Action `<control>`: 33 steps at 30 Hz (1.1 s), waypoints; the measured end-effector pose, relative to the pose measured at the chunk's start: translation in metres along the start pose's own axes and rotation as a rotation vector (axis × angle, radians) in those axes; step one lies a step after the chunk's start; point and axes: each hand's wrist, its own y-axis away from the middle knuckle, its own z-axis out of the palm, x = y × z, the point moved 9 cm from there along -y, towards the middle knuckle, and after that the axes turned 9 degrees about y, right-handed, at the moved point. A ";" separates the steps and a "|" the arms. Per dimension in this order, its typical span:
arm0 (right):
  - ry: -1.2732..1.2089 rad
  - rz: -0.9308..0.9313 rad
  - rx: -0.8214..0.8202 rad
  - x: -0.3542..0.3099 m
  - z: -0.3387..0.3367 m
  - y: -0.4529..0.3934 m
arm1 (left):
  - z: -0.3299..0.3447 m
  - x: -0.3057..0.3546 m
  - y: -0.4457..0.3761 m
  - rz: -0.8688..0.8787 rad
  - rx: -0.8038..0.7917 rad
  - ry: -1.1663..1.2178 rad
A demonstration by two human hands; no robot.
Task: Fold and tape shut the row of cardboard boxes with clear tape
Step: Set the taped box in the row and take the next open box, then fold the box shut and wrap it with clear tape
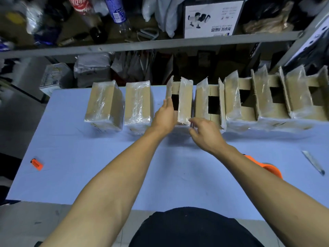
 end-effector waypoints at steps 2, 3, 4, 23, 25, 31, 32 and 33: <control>-0.068 0.076 0.043 0.002 -0.001 -0.001 | -0.011 -0.006 0.016 0.003 0.059 -0.033; -0.111 0.119 0.049 0.003 0.000 -0.003 | -0.014 -0.008 0.026 0.027 0.069 -0.055; -0.159 0.154 0.051 0.004 0.001 -0.004 | -0.013 -0.010 0.037 0.056 0.066 -0.064; -0.579 0.315 -0.098 -0.016 0.099 0.029 | 0.072 -0.112 0.073 -0.340 0.024 1.173; -0.574 0.334 -0.068 -0.017 0.103 0.029 | 0.077 -0.112 0.071 -0.327 -0.010 1.264; -0.608 0.403 0.017 -0.003 0.099 0.033 | 0.066 -0.129 0.077 -0.364 -0.154 1.293; -0.612 0.447 0.046 0.003 0.097 0.035 | 0.061 -0.135 0.082 -0.357 -0.213 1.268; -0.611 0.477 0.066 0.007 0.096 0.035 | 0.056 -0.143 0.088 -0.355 -0.273 1.240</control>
